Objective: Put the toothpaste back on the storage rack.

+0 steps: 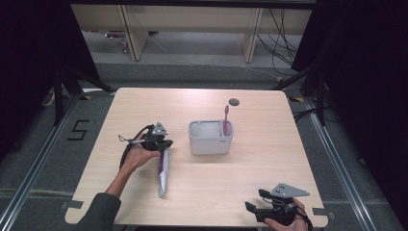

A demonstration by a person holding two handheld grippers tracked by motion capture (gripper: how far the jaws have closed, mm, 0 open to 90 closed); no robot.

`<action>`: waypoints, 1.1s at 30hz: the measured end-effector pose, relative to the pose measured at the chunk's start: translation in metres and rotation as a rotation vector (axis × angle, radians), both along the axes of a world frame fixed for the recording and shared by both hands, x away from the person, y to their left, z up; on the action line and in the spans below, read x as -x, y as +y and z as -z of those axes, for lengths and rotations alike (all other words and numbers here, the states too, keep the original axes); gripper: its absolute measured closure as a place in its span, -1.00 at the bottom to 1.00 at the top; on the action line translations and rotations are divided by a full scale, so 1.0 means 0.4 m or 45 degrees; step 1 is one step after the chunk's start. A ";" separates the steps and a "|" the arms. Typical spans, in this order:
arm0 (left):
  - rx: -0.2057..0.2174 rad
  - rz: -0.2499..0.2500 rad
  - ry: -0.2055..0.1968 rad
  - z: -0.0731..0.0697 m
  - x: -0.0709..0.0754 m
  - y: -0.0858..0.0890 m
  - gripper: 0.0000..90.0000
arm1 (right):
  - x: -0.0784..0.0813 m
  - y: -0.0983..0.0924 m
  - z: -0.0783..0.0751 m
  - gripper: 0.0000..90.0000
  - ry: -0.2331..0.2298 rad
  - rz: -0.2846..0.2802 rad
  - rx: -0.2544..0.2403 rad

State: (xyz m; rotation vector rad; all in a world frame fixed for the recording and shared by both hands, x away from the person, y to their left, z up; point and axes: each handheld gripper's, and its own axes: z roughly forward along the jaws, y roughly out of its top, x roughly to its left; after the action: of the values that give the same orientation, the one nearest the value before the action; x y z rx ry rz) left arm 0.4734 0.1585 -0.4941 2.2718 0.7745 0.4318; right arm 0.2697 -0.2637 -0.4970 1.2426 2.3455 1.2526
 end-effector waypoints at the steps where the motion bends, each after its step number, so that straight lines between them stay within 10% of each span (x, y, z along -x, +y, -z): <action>1: 0.004 -0.003 0.006 0.002 0.001 0.000 0.99 | 0.001 0.002 0.000 -0.40 0.014 0.004 -0.009; 33: -0.097 -0.035 0.098 0.007 0.081 0.128 0.99 | 0.001 0.000 0.000 -0.39 0.005 0.012 0.004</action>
State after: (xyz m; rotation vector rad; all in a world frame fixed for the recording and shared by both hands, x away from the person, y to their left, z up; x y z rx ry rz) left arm 0.4408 0.2099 -0.4968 2.3634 0.8418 0.3943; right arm 0.2693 -0.2638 -0.4968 1.2544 2.3408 1.2447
